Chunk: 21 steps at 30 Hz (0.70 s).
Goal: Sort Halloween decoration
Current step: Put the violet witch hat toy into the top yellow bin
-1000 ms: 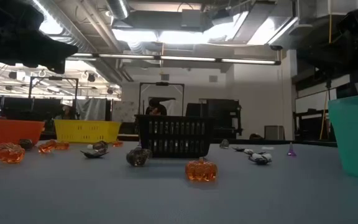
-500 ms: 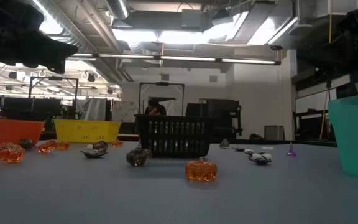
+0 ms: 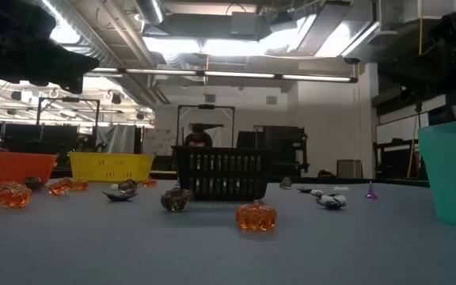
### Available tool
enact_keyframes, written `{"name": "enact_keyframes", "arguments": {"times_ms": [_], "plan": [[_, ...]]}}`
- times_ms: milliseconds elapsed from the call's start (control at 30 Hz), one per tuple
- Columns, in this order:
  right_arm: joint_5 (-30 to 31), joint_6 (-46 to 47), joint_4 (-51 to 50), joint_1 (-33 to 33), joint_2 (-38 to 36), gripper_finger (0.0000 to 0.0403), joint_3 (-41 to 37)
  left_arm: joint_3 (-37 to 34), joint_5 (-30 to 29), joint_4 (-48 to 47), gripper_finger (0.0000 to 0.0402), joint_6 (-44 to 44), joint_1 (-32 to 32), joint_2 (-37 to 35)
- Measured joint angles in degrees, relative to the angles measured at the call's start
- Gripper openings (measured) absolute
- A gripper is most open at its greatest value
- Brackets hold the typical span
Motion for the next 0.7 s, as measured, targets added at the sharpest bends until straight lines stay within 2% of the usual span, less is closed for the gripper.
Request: {"name": "enact_keyframes", "arguments": {"times_ms": [300,467,567,700], "plan": [[-1.4,0.56,0.28,0.01,0.01,0.0005,-0.01,0.0,0.0,-0.02,0.0,0.0,-0.02,0.0],[1.53,8.68,0.68,0.01,0.01,0.0011,0.0,0.0,-0.01,-0.02,0.0,0.0,-0.01,0.0],[2.78,13.77,1.69,0.0,0.01,0.0042,-0.01,-0.02,0.0,0.0,0.0,0.02,0.0,0.0],[2.51,16.17,5.63,0.01,0.01,0.0113,0.0,-0.02,-0.01,-0.01,0.0,0.0,0.0,-0.01]]}}
